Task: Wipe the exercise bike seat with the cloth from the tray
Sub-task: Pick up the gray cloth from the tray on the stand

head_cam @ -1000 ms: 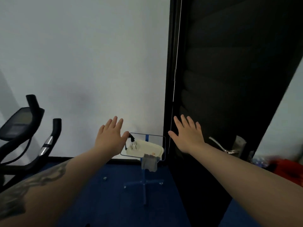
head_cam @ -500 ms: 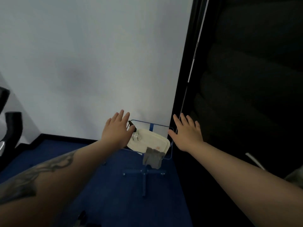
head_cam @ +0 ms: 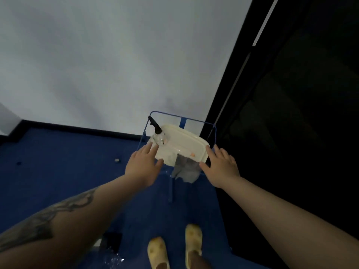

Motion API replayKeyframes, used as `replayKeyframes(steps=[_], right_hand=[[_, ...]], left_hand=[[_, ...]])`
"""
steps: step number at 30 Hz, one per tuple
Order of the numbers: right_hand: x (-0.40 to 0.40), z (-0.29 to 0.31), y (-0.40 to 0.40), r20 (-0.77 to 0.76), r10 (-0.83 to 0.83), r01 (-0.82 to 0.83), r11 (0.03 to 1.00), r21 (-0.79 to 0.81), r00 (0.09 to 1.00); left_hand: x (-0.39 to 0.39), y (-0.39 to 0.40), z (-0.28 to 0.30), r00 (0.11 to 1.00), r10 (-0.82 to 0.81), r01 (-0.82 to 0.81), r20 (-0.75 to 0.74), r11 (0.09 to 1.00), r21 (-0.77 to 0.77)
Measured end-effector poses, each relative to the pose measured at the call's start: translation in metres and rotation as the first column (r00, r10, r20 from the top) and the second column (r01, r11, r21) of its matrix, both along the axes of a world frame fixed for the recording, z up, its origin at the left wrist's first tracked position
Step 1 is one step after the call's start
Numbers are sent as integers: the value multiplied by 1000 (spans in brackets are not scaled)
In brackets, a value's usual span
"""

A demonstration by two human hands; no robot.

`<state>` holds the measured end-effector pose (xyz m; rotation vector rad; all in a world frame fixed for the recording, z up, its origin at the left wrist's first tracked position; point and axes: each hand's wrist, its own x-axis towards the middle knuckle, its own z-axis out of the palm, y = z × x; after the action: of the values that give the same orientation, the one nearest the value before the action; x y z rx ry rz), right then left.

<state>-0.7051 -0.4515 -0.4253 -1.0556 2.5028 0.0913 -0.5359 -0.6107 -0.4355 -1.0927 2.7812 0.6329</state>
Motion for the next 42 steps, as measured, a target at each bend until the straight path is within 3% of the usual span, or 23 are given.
replayKeyframes(steps=[13, 21, 27, 33, 42], right_hand=[[-37, -154, -46, 241, 74, -110, 983, 144, 968], [-48, -213, -56, 294, 113, -169, 971, 169, 949], [-49, -218, -50, 190, 140, -125, 988, -87, 972], [-55, -206, -47, 165, 168, -137, 973, -184, 972], [-58, -136, -63, -9, 339, -303, 829, -470, 941]], left_hand=[[-51, -10, -141, 992, 28, -51, 126, 981, 186], [-72, -4, -195, 983, -16, -19, 180, 981, 192], [-75, 1, -199, 981, 16, -49, 192, 984, 170], [-76, -2, -189, 986, 37, -74, 164, 970, 229], [-60, -16, -119, 992, 127, -128, 19, 965, 228]])
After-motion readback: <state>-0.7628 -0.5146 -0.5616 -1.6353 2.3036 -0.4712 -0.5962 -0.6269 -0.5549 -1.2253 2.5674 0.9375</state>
